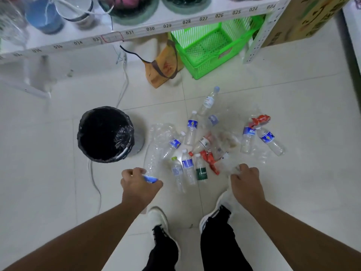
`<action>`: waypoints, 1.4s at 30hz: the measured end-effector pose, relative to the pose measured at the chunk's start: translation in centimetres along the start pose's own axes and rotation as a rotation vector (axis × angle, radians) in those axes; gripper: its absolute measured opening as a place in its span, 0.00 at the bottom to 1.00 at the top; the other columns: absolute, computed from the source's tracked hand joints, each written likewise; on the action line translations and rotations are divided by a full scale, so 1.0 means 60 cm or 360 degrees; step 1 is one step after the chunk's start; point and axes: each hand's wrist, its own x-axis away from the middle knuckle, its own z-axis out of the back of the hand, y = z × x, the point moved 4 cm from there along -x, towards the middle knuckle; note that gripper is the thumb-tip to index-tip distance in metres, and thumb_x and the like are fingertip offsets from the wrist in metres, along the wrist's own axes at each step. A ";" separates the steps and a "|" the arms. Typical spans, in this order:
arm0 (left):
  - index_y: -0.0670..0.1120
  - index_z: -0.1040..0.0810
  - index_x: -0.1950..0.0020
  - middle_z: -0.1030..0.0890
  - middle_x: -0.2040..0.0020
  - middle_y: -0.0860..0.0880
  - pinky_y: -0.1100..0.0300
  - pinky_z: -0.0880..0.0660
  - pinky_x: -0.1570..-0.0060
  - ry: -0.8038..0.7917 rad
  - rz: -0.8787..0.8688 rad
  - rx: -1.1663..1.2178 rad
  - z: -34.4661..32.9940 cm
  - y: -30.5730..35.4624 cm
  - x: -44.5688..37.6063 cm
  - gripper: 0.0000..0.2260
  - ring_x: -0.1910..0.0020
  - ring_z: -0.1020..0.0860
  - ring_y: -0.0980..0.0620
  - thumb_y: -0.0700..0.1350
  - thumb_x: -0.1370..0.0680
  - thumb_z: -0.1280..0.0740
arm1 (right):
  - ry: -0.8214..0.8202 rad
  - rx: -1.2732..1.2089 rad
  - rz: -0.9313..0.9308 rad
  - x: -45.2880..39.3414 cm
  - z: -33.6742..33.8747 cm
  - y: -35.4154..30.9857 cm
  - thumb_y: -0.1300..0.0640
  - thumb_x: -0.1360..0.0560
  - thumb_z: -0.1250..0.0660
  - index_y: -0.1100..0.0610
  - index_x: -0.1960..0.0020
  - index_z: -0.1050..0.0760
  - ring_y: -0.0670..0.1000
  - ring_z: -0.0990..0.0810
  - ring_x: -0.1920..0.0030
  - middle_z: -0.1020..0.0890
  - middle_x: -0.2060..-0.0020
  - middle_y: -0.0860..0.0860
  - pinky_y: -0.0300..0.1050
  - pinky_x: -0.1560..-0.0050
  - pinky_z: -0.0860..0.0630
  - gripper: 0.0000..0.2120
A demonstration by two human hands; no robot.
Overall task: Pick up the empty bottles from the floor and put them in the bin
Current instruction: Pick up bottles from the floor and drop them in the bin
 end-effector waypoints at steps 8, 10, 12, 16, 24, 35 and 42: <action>0.53 0.29 0.39 0.38 0.27 0.49 0.55 0.37 0.39 0.0021 -0.0009 -0.0044 -0.024 0.060 -0.043 0.26 0.27 0.38 0.43 0.60 0.30 0.23 | -0.0035 0.0092 0.0076 -0.078 0.041 -0.019 0.56 0.19 0.37 0.59 0.33 0.27 0.64 0.26 0.38 0.28 0.35 0.61 0.58 0.39 0.25 0.16; 0.51 0.28 0.37 0.39 0.24 0.48 0.54 0.36 0.38 -0.0018 -0.0023 -0.0061 -0.034 0.073 -0.063 0.27 0.25 0.40 0.43 0.60 0.30 0.23 | -0.0023 0.0105 0.0088 -0.092 0.035 -0.023 0.56 0.20 0.36 0.58 0.35 0.26 0.64 0.25 0.39 0.29 0.36 0.61 0.58 0.41 0.24 0.15; 0.49 0.26 0.35 0.41 0.22 0.48 0.52 0.33 0.35 -0.0059 -0.0036 -0.0102 -0.044 0.084 -0.086 0.29 0.23 0.42 0.44 0.60 0.30 0.23 | 0.0001 0.0093 0.0064 -0.109 0.023 -0.022 0.56 0.21 0.36 0.59 0.37 0.27 0.65 0.26 0.38 0.30 0.35 0.61 0.57 0.40 0.25 0.13; 0.48 0.24 0.34 0.43 0.19 0.46 0.48 0.33 0.30 -0.0130 -0.0043 -0.0139 -0.067 0.098 -0.144 0.29 0.19 0.44 0.42 0.59 0.31 0.23 | -0.0012 0.0118 0.0041 -0.146 -0.024 -0.026 0.56 0.20 0.35 0.59 0.39 0.24 0.66 0.28 0.35 0.32 0.33 0.61 0.57 0.35 0.27 0.11; 0.56 0.27 0.54 0.45 0.16 0.44 0.46 0.32 0.28 -0.0326 -0.0147 -0.0243 -0.138 0.098 -0.303 0.19 0.17 0.43 0.41 0.62 0.38 0.28 | 0.0028 0.0134 0.0007 -0.235 -0.165 -0.047 0.53 0.19 0.35 0.60 0.44 0.23 0.63 0.26 0.42 0.29 0.42 0.59 0.54 0.40 0.28 0.11; 0.55 0.21 0.33 0.51 0.12 0.45 0.41 0.36 0.23 -0.0364 -0.0167 -0.0545 -0.320 0.041 -0.556 0.31 0.15 0.45 0.37 0.67 0.31 0.22 | 0.0008 0.0107 0.0019 -0.430 -0.365 -0.019 0.49 0.21 0.34 0.57 0.43 0.22 0.62 0.26 0.40 0.25 0.40 0.59 0.57 0.38 0.26 0.12; 0.49 0.24 0.34 0.17 0.42 0.46 0.48 0.16 0.47 -0.0419 -0.0155 -0.0129 -0.380 0.012 -0.604 0.32 0.49 0.14 0.46 0.59 0.33 0.17 | 0.0056 0.0230 0.0096 -0.478 -0.426 0.000 0.49 0.20 0.37 0.56 0.50 0.27 0.57 0.27 0.50 0.28 0.48 0.54 0.60 0.38 0.25 0.10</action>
